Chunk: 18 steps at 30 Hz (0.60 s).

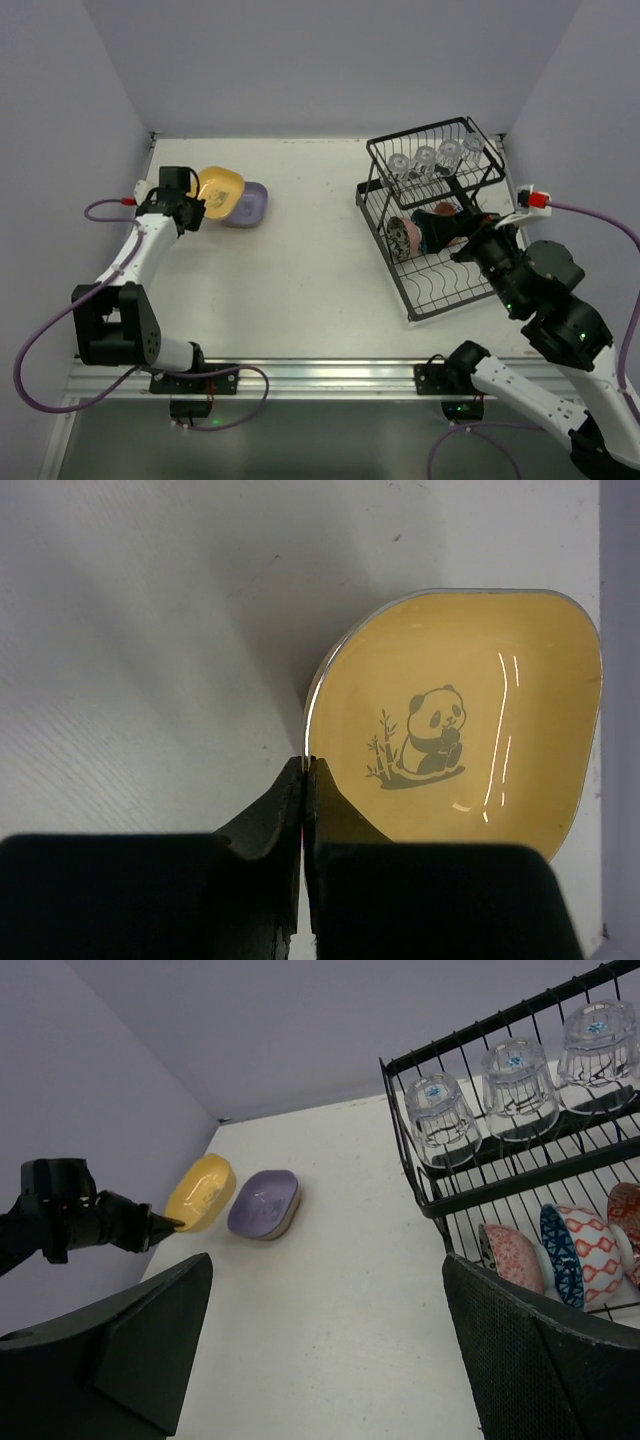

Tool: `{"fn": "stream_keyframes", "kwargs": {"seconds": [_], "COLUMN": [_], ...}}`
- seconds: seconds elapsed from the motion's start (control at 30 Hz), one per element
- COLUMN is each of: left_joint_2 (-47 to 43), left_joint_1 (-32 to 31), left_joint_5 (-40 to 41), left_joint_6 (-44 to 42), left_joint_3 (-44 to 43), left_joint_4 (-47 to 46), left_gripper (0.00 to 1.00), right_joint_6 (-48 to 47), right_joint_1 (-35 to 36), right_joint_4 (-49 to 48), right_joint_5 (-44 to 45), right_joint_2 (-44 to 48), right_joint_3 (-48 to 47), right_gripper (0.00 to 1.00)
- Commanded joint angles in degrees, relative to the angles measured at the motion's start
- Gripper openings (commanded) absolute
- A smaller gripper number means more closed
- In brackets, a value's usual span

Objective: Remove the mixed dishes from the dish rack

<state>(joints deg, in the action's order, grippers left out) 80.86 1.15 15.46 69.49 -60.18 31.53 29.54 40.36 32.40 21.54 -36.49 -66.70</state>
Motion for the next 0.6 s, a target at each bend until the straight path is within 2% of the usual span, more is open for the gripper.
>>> {"fn": "stream_keyframes", "kwargs": {"seconds": [0.0,0.07,0.33,0.57], "left_joint_2": [1.0,3.0,13.9,15.6], "left_joint_1": [-1.1,-3.9,-8.4,-9.6], "left_joint_5": [2.2,4.1,4.5,7.6], "left_joint_6": [11.9,12.5,17.3,20.4], "left_joint_3": [-1.2,-3.0,-10.1,-10.4], "left_joint_4": [-6.7,-6.6,-3.1,-1.4], "left_gripper": [0.00,0.00,0.00,0.00], "right_joint_6": [-0.2,-0.4,-0.4,-1.2], "right_joint_1": [-0.2,-0.2,-0.2,-0.2], "right_joint_4": [0.4,1.3,1.9,2.3], "right_joint_5": [2.0,3.1,2.1,2.5], "right_joint_2": [1.3,1.9,2.4,3.9], "right_joint_3": [2.1,3.1,5.6,7.4], "right_gripper": [0.99,0.99,0.99,0.99]}}
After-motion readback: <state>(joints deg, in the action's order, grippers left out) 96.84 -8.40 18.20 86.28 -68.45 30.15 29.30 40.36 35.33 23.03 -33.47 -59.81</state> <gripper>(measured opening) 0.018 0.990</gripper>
